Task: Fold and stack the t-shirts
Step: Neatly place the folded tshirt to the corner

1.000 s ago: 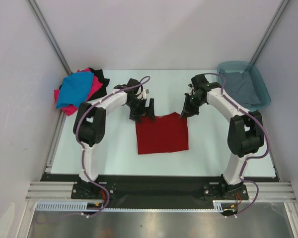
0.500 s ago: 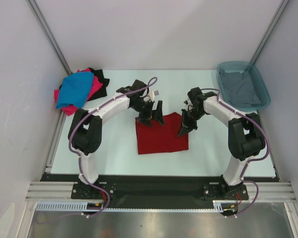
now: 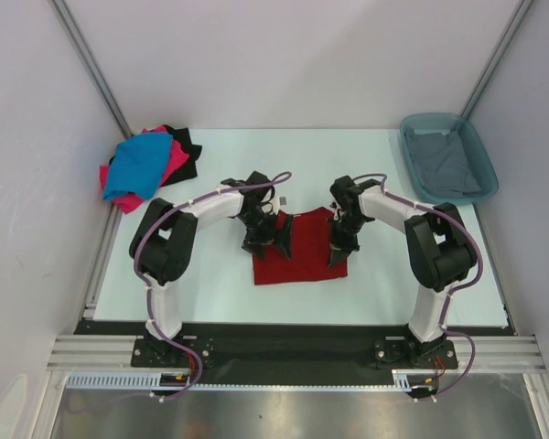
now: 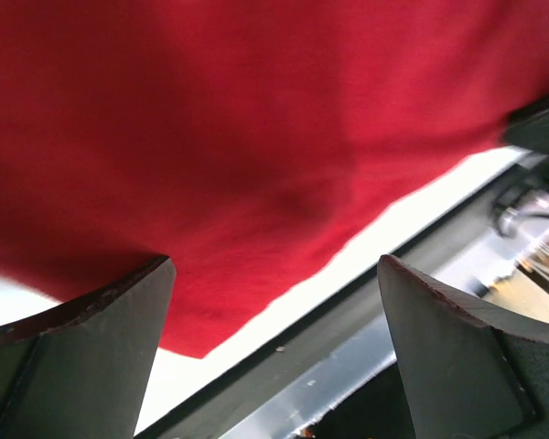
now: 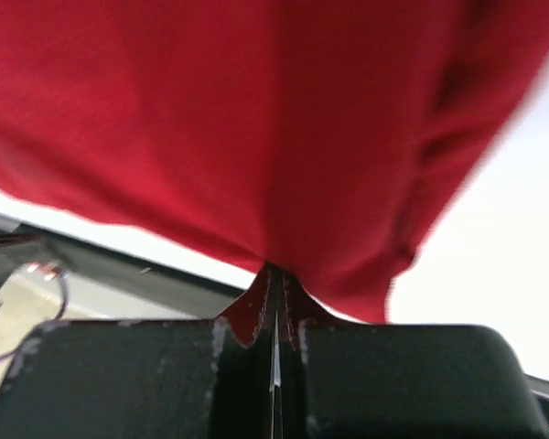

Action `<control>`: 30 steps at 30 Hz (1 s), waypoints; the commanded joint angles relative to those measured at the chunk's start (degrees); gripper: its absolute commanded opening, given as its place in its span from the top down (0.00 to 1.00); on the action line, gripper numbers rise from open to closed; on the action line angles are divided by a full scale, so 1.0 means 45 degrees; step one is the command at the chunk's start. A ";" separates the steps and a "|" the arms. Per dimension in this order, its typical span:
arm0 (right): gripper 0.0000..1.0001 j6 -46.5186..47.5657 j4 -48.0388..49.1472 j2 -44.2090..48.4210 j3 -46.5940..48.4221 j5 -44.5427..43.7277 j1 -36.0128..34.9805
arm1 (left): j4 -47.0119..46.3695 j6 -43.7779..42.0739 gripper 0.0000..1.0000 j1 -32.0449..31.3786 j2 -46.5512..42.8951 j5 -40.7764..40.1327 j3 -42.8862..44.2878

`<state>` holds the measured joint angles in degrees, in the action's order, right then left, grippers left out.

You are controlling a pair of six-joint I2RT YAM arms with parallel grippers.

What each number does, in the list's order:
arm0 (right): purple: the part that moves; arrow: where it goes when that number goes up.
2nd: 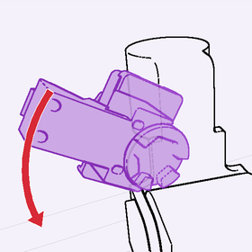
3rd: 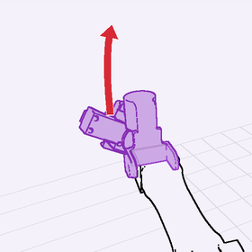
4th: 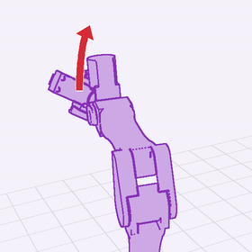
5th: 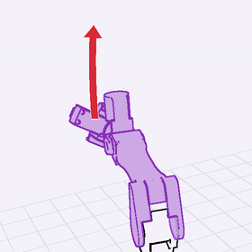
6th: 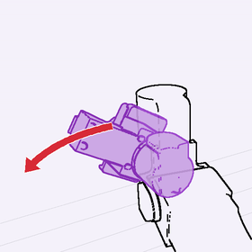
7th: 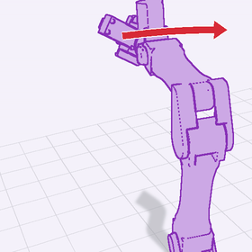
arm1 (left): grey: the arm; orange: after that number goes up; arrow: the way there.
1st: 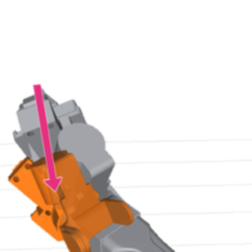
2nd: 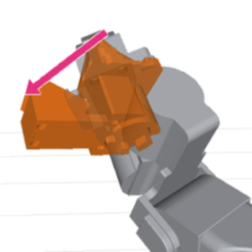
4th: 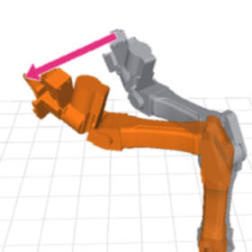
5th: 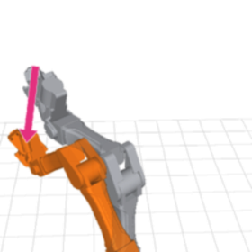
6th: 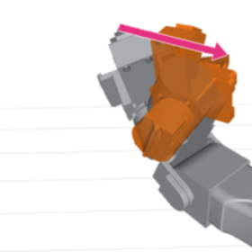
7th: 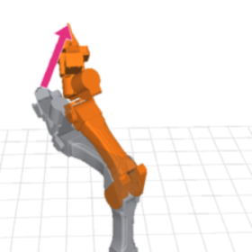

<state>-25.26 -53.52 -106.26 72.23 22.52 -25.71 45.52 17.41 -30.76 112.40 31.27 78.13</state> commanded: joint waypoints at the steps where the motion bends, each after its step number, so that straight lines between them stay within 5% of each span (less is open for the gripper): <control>1: 1.00 0.0065 -0.0061 -0.0215 0.0414 -0.2228 0.0050 | -0.0017 -0.0431 0.00 -0.0039 -0.0232 -0.1770 -0.0232; 12: 1.00 -0.0110 -0.0274 -0.0411 0.0980 -0.6332 0.0323 | 0.0529 -0.1172 0.00 -0.0019 -0.0406 -0.4602 -0.0116; 19: 0.95 0.0066 0.1169 0.2903 0.1369 -0.5220 0.0577 | -0.0230 -0.0667 0.00 -0.0039 -0.2861 -0.5325 -0.0096; 24: 0.80 -0.0500 0.0916 0.4022 0.2483 -0.5590 0.0500 | -0.0135 0.0485 0.00 -0.0019 -0.3922 -0.6108 0.0742; 30: 0.34 -0.0950 0.0643 0.4472 0.3422 -0.6313 -0.0222 | -0.0153 0.1792 0.00 -0.0019 -0.5151 -0.6225 0.0999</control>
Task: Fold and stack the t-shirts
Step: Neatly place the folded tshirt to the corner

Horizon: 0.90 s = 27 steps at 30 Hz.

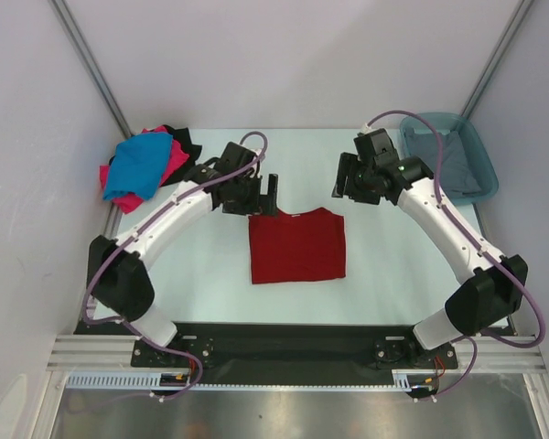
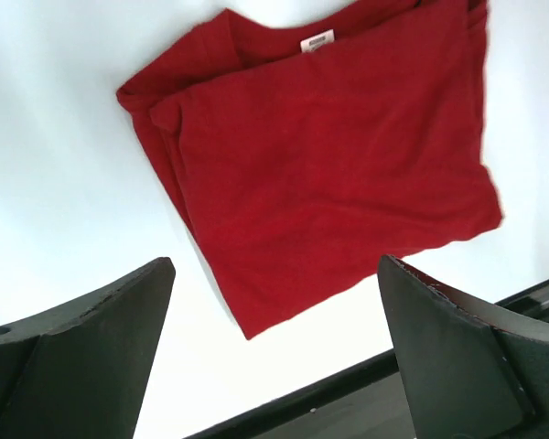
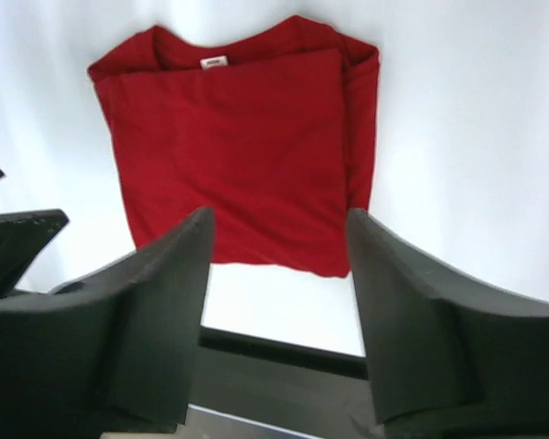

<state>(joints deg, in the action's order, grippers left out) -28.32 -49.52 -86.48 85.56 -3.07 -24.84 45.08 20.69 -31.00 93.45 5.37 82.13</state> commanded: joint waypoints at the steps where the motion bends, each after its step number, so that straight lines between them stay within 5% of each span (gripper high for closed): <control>1: 0.32 -0.0309 -0.0266 0.0096 0.0537 -0.0742 -0.0495 | -0.0250 0.1241 0.00 0.0034 -0.1194 -0.0566 -0.0239; 7: 0.00 -0.0582 0.0007 0.0544 0.0188 -0.1659 -0.1587 | -0.1830 0.2569 0.00 -0.0005 -0.3869 -0.0530 -0.2444; 17: 0.00 -0.1384 -0.0166 0.0235 0.0124 -0.2655 -0.3658 | -0.2812 0.2669 0.00 -0.0628 -0.4773 -0.0371 -0.2783; 27: 0.00 -0.0954 -0.0812 -0.1211 0.1142 -0.2189 -0.3699 | -0.2906 0.2200 0.00 -0.1040 -0.4087 0.0095 -0.2098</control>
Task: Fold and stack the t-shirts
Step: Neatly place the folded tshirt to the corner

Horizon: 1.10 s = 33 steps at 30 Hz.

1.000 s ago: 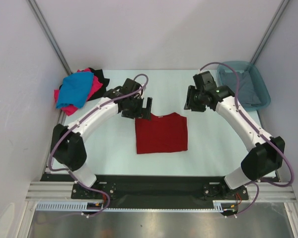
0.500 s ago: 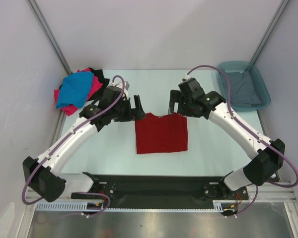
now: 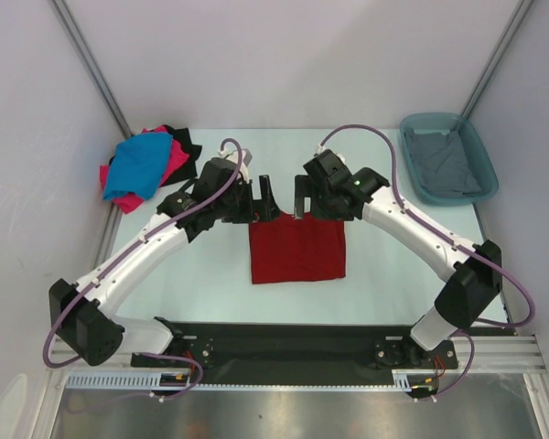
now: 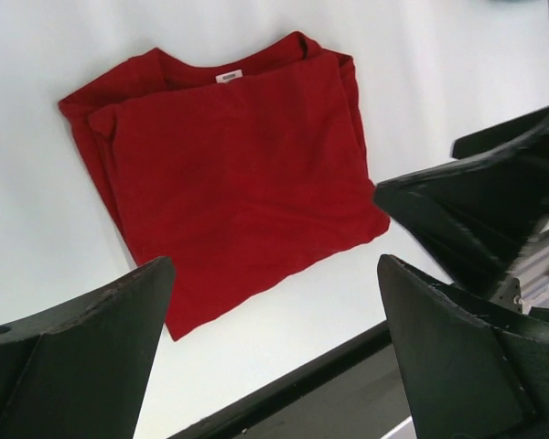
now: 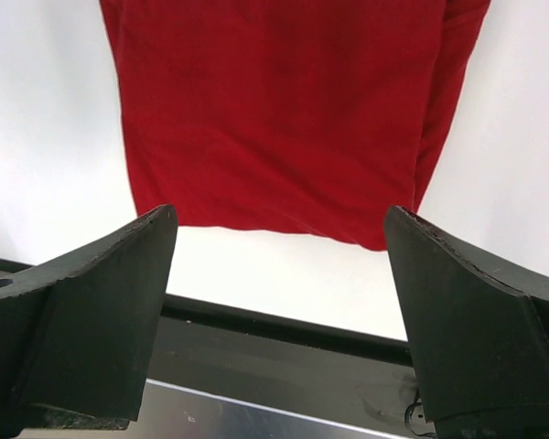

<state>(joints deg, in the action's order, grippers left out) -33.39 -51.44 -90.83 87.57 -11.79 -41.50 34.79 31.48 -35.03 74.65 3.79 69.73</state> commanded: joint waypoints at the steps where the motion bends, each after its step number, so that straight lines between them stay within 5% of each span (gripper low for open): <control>1: 0.00 0.0173 -0.0424 -0.0304 0.0735 -0.0231 -0.0017 | -0.0640 -0.0238 0.00 -0.0166 0.0148 0.0543 0.0694; 15: 0.00 -0.0452 -0.0659 -0.0559 0.0482 -0.0114 0.0315 | 0.1466 -0.0512 0.00 -0.0068 0.2003 0.0095 0.2041; 33: 0.00 -0.0452 -0.0717 -0.0403 0.0071 0.0218 0.1057 | 0.1392 0.0132 0.00 0.1043 0.3097 0.1206 0.1597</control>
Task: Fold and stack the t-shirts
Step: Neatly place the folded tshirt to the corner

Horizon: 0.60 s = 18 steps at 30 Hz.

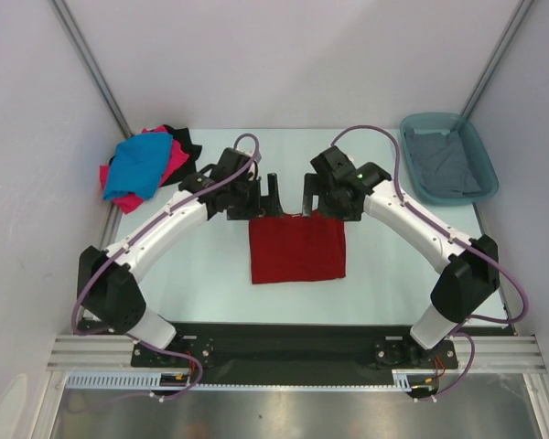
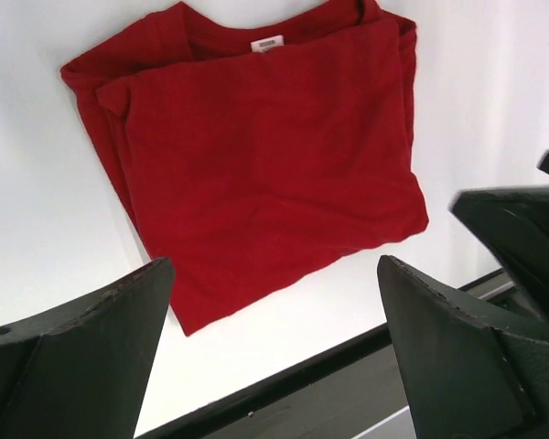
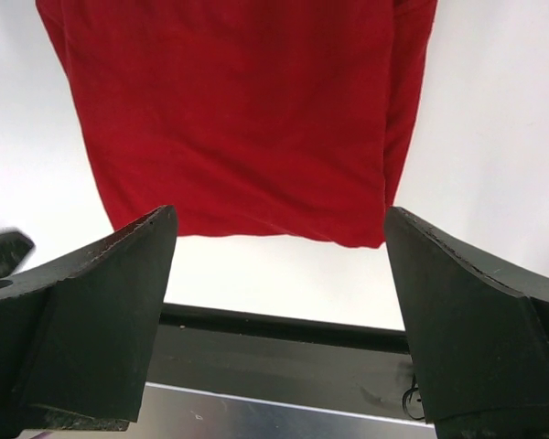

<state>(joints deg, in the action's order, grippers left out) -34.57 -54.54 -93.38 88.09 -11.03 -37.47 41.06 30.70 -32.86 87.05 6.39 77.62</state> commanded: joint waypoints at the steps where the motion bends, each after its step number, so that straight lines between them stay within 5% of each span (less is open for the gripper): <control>1: 0.00 -0.0209 -0.0008 0.0224 -0.0142 0.0048 0.0183 | -0.0254 0.0307 0.00 0.0951 0.0383 0.1017 -0.0508; 6: 0.00 -0.0151 0.0012 0.0537 -0.0494 0.0145 0.0378 | -0.2697 0.0561 0.00 0.1989 -0.0008 0.2661 -0.2833; 10: 0.00 -0.0092 0.0012 0.0791 -0.0767 0.0263 0.0690 | -0.2522 0.0327 0.00 0.2146 0.1025 0.2739 -0.2699; 18: 0.00 -0.0033 0.0031 0.1142 -0.1177 0.0517 0.1042 | -0.5412 0.1146 0.00 0.2302 0.1651 0.4028 -0.4377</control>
<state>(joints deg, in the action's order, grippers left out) -34.52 -54.59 -91.18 83.26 -9.30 -33.52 24.01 33.54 -22.96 93.54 20.38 59.75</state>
